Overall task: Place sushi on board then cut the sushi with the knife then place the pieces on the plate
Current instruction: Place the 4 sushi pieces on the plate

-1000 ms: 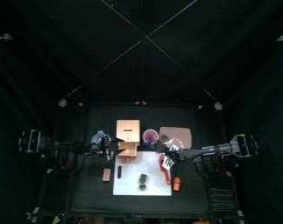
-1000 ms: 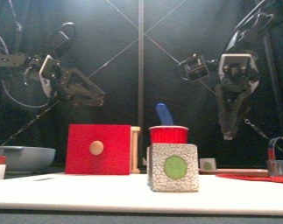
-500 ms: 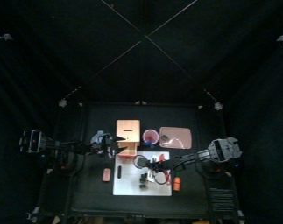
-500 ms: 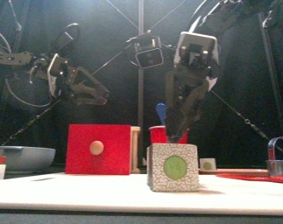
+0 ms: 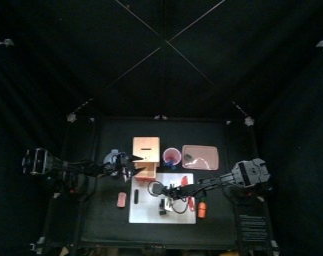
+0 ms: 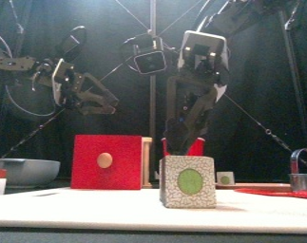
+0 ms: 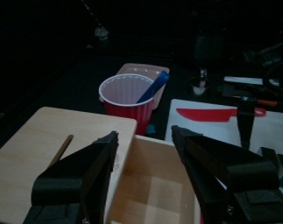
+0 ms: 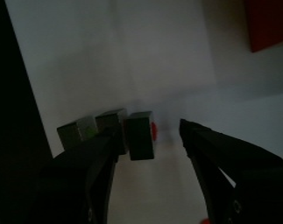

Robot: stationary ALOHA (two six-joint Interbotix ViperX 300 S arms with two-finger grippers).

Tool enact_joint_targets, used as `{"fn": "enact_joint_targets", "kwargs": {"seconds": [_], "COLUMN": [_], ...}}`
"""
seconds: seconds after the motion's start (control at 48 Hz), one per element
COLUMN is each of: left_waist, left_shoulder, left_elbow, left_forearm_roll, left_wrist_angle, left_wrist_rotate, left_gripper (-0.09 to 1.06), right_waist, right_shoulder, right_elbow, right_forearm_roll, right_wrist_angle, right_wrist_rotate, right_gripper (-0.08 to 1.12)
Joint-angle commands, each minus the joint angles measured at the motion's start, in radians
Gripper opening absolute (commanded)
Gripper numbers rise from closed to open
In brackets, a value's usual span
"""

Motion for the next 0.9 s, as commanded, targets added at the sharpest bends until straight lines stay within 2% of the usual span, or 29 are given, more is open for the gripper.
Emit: {"fn": "enact_joint_targets", "kwargs": {"seconds": [0.021,0.271,0.479,0.729,0.896], "left_waist": [-0.002,-0.002,-0.002,-0.002,-0.002], "left_shoulder": [-0.003,-0.003,-0.003,-0.003,-0.003], "left_elbow": [-0.012,-0.011,-0.008,-0.002,0.002], "left_forearm_roll": [0.0,-0.002,-0.018,-0.028,-0.028], "left_wrist_angle": [-0.005,-0.003,-0.003,-0.003,-0.003], "left_wrist_rotate": [0.002,0.0,0.002,0.002,0.002], "left_gripper": [0.88,0.88,0.88,0.88,0.88], "right_waist": [-0.002,-0.006,-0.008,-0.009,-0.031], "right_shoulder": [-0.011,0.0,0.002,0.002,-0.066], "right_elbow": [-0.021,-0.017,-0.017,-0.011,0.029], "right_forearm_roll": [0.002,0.003,0.005,0.005,-0.003], "right_wrist_angle": [-0.005,0.0,0.0,0.005,0.023], "right_wrist_rotate": [-0.002,0.0,0.002,0.008,0.009], "right_gripper": [0.89,0.88,0.86,0.64,0.63]}}
